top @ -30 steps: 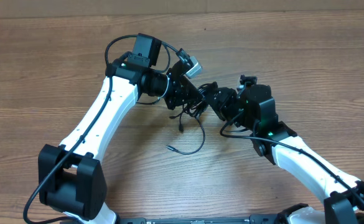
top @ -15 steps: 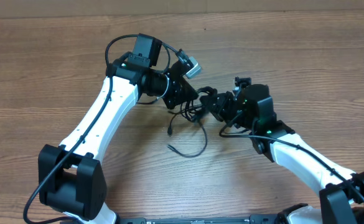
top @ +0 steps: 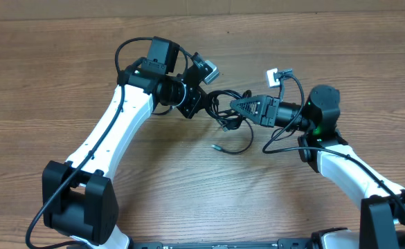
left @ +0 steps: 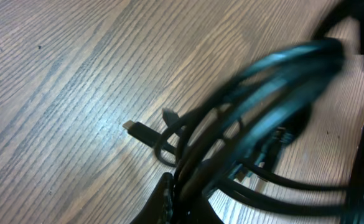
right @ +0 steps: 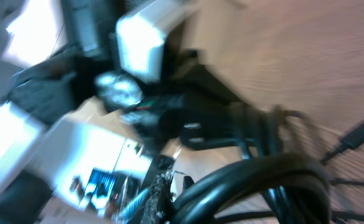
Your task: Untangle cables
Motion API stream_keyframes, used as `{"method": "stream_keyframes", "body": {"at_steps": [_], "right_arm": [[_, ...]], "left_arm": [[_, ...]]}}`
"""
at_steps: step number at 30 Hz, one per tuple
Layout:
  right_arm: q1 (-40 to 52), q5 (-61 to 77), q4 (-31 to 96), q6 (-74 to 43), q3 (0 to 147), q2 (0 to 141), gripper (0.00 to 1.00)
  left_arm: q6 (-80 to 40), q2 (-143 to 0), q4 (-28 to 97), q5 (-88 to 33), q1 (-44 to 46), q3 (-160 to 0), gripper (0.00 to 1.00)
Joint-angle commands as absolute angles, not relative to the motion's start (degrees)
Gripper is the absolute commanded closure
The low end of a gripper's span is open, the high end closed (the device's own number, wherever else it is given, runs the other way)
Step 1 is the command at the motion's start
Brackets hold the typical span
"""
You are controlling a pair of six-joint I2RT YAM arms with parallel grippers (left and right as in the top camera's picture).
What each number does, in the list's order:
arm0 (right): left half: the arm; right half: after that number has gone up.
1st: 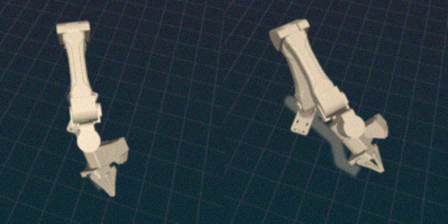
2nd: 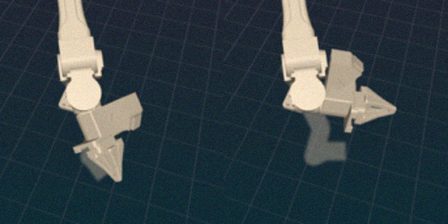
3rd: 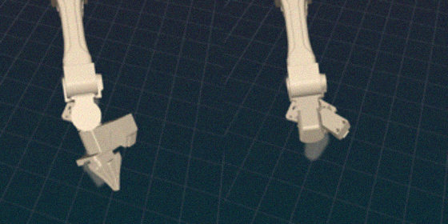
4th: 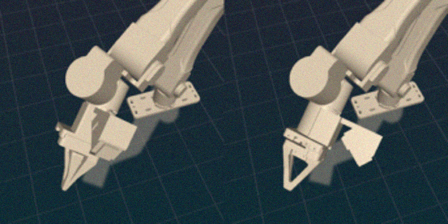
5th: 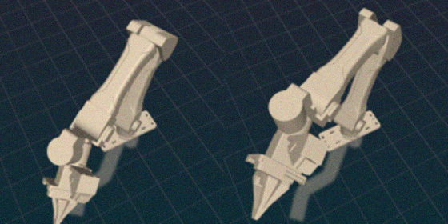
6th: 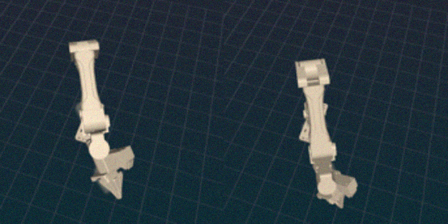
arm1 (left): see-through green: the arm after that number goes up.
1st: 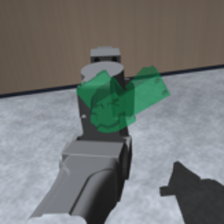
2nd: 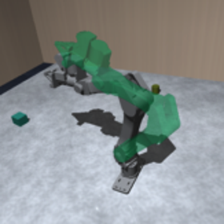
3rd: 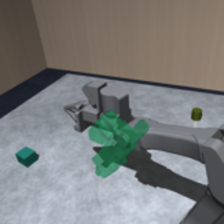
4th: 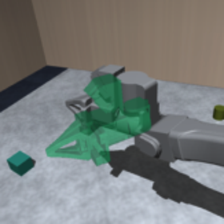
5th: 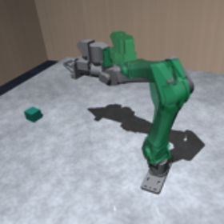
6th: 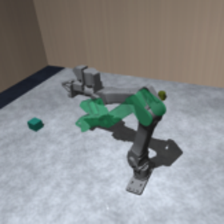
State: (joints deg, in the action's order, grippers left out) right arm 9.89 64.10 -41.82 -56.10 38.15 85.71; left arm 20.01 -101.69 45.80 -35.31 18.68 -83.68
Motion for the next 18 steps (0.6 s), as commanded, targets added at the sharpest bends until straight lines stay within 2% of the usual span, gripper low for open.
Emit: {"method": "stream_keyframes", "body": {"at_steps": [1, 9, 15, 18], "right_arm": [[9.6, 70.2, -48.5, -64.3, 38.7, 85.2, 0.96], [8.0, 62.9, -65.1, -81.8, 38.7, 85.2, 0.96], [2.4, 52.1, -65.9, -93.2, 38.7, 85.2, 0.96], [0.0, 45.8, -65.7, -94.5, 38.7, 85.2, 0.96]], "left_arm": [[17.5, -102.9, 45.7, -33.6, 19.1, -84.5, 0.96], [16.5, -106.5, 45.6, -34.1, 19.9, -84.5, 0.96], [16.4, -108.7, 45.6, -34.1, 19.9, -84.4, 0.96], [16.5, -108.8, 46.0, -34.1, 20.1, -84.4, 0.96]]}}
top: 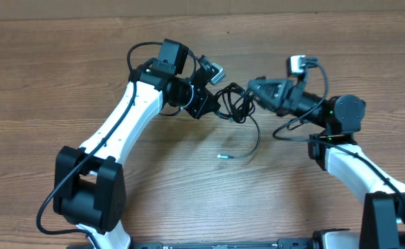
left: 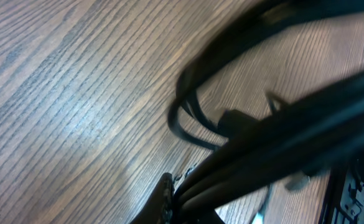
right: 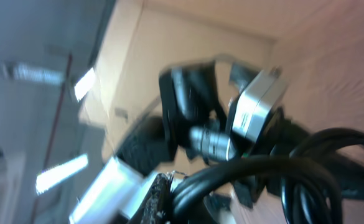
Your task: Untangle cables
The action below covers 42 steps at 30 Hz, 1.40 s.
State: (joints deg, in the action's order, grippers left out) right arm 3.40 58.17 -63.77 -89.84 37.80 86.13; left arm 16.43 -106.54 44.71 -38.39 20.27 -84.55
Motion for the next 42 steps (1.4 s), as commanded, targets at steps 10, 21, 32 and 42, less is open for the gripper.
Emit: {"method": "stream_keyframes", "body": {"at_steps": [10, 21, 32, 42], "right_arm": [[-6.9, 28.8, -38.3, -79.0, 38.7, 85.2, 0.96], [-9.4, 30.4, -16.8, -60.1, 38.7, 85.2, 0.85], [-0.8, 51.5, -14.4, -53.5, 38.7, 85.2, 0.59], [14.2, 31.9, -10.5, -53.3, 38.7, 88.0, 0.37]], "left_arm": [[17.3, -108.8, 48.4, -34.1, 20.1, -84.4, 0.96], [21.2, -108.7, 50.9, -35.5, 18.3, -84.4, 0.96], [21.2, -108.7, 48.3, -37.8, 18.4, -84.4, 0.96], [21.9, -108.7, 48.1, -43.5, 18.4, -84.4, 0.96]]}}
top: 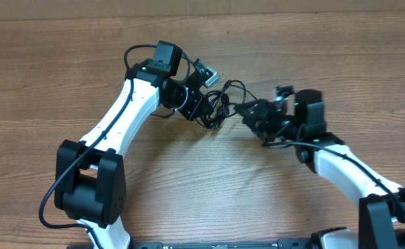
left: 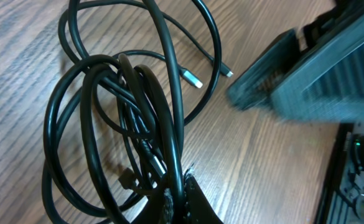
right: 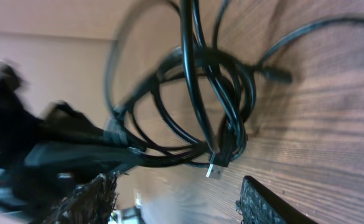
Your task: Untangle cables
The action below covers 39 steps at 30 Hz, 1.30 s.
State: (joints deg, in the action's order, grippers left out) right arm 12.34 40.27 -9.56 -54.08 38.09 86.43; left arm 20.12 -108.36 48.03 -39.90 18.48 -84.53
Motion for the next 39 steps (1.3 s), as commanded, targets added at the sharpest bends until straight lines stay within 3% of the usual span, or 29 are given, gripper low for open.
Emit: {"method": "stream_keyframes", "body": {"at_steps": [1, 5, 9, 12, 15, 23, 25, 27, 28, 33, 39], "right_arm": [[14.6, 31.2, -11.8, -53.3, 38.7, 88.6, 0.38], [15.9, 31.8, -18.5, -53.3, 38.7, 91.1, 0.43], [17.3, 31.7, -21.5, -53.3, 38.7, 91.5, 0.55], [17.7, 29.7, -20.9, -53.2, 38.7, 91.5, 0.55], [17.7, 27.7, -19.9, -53.0, 38.7, 91.6, 0.65], [17.9, 24.4, -17.9, -50.5, 38.7, 93.6, 0.77], [18.2, 24.7, -17.8, -50.5, 38.7, 94.4, 0.83], [18.5, 26.1, -17.9, -50.5, 38.7, 94.9, 0.96], [18.6, 26.9, -17.9, -50.5, 38.7, 94.8, 0.96], [17.2, 39.0, -23.3, -50.5, 38.7, 94.5, 0.96], [3.7, 65.8, -37.0, -57.2, 38.7, 90.8, 0.96]], "left_arm": [[21.9, -108.7, 48.1, -43.5, 18.4, -84.4, 0.96], [21.9, -108.7, 48.2, -43.5, 18.4, -84.4, 0.96], [21.9, -108.7, 48.2, -43.7, 18.5, -84.4, 0.96], [21.9, -108.7, 48.1, -45.2, 18.5, -84.4, 0.96], [21.9, -108.7, 48.0, -45.5, 18.5, -84.4, 0.96], [21.9, -108.7, 47.9, -46.6, 18.5, -84.4, 0.96], [21.9, -108.7, 47.9, -46.6, 18.5, -84.4, 0.96], [21.9, -108.7, 47.8, -46.5, 18.5, -84.4, 0.96], [21.9, -108.7, 47.8, -46.3, 18.5, -84.4, 0.96], [21.9, -108.7, 47.8, -42.8, 18.5, -84.4, 0.96], [21.9, -108.7, 50.3, -39.1, 18.4, -84.4, 0.96]]}}
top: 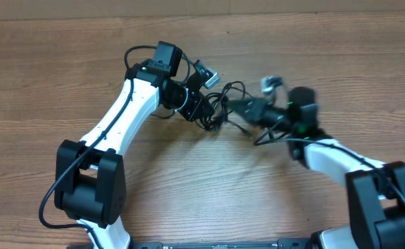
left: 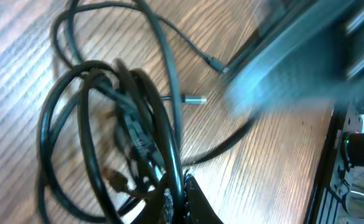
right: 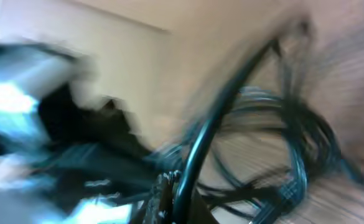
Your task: Untangle cables
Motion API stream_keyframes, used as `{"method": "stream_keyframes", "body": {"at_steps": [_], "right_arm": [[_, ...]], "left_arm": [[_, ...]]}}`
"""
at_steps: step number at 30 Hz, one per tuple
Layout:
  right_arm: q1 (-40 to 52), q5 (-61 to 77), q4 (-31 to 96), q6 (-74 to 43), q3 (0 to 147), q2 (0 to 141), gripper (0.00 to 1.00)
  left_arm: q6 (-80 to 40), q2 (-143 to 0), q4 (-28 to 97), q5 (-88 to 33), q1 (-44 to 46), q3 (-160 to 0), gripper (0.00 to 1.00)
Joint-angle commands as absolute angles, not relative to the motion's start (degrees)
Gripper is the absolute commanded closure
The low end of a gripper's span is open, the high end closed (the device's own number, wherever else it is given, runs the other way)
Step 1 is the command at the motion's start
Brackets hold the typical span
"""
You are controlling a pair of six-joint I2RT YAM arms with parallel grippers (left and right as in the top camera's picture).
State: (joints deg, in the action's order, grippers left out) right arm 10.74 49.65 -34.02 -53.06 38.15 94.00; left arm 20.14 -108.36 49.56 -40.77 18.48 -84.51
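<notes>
A tangle of thin black cables (top: 223, 104) hangs between my two grippers over the middle of the table. My left gripper (top: 208, 113) holds it from the left, shut on strands of the bundle (left: 180, 190). The loops (left: 107, 106) spread out in front of it, with a silver-tipped plug (left: 197, 98) among them. My right gripper (top: 238, 106) is at the tangle's right side, blurred, and shut on a single black strand (right: 213, 124) that runs up from its jaws (right: 177, 193). It also shows as a blurred dark shape (left: 294, 56) in the left wrist view.
The wooden table (top: 64, 69) stretches to both sides and toward the front. My right arm's own wiring loop (top: 271, 138) lies just right of the tangle. A pale wall edge runs along the back of the table.
My right gripper was open beside the tangle and is now shut on one strand, closer to my left gripper. The left gripper stays put, still shut on the bundle.
Both grippers first held the tangle close together at mid-table. Then they held it further back and wider apart, a cable end hanging down. After that the right gripper was open and off the cables while the left kept the bundle. Now the right holds a strand again.
</notes>
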Motion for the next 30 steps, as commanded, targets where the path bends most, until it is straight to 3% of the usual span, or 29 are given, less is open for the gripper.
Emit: {"method": "stream_keyframes", "body": {"at_steps": [1, 10, 18, 21, 22, 24, 30], "right_arm": [[1.0, 66.9, -37.6, -57.7, 38.7, 90.5, 0.96], [-23.9, 60.5, -32.0, -57.6, 38.7, 90.2, 0.96], [-33.0, 55.9, -16.1, -48.9, 38.7, 90.2, 0.96], [-32.8, 54.3, -12.3, -44.9, 38.7, 90.2, 0.8], [-32.5, 52.2, -9.7, -44.0, 38.7, 90.2, 0.66], [-31.8, 52.2, -7.8, -43.1, 38.7, 90.2, 0.54], [-26.5, 62.3, -7.2, -40.2, 38.7, 90.1, 0.36]], "left_arm": [[21.9, -108.7, 50.5, -39.0, 18.4, -84.4, 0.96], [21.9, -108.7, 50.3, -38.3, 18.4, -84.4, 0.96], [21.9, -108.7, 50.1, -38.3, 18.4, -84.4, 0.96], [21.9, -108.7, 49.9, -38.3, 18.4, -84.4, 0.96], [21.9, -108.7, 50.0, -38.3, 18.4, -84.4, 0.96], [21.8, -108.7, 50.0, -38.4, 18.4, -84.4, 0.96], [21.9, -108.7, 49.6, -38.5, 18.5, -84.4, 0.96]]}}
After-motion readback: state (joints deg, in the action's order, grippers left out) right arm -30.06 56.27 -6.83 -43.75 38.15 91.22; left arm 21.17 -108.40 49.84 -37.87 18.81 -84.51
